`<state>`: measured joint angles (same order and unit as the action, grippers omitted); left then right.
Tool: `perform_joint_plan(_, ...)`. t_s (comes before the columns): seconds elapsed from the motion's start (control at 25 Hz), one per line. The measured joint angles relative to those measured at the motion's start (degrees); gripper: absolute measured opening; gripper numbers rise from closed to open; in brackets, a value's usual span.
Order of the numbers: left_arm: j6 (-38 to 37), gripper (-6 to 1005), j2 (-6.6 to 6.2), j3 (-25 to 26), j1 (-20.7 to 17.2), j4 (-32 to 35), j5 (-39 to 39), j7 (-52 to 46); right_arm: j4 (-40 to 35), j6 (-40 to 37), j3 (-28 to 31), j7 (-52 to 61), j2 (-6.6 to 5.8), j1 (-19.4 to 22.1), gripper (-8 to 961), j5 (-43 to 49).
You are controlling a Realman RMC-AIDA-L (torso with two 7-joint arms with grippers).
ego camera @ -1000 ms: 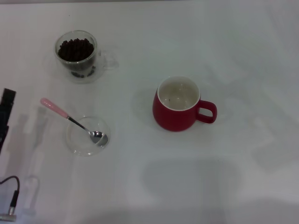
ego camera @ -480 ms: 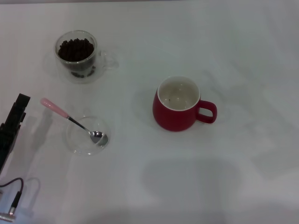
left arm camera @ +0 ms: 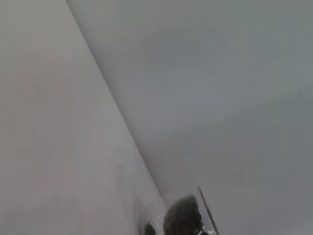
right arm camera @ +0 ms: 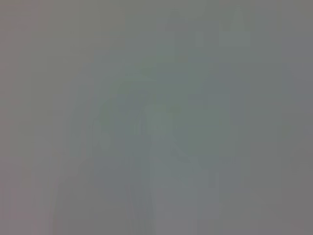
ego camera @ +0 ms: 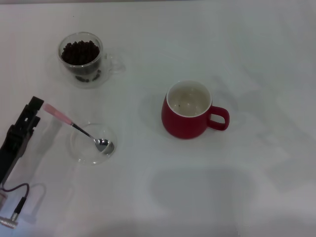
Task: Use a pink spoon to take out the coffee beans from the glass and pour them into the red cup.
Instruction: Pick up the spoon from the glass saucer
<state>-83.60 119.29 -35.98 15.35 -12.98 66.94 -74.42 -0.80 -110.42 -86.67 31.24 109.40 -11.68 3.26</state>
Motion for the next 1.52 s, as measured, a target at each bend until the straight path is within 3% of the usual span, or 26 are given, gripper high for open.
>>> perform_joint_plan(0.68,5.6,814,-0.11,-2.5,3.4,3.8,2.5,-5.8,-0.7,0.1,0.0,-0.3,0.29,-0.4,741,0.0)
perform_joint_plan(1.52,7.0,786,0.33,-2.5,4.8,4.0,4.7,-0.6,-0.8,2.2,0.2,-0.6,0.63,-1.4,741,-0.4)
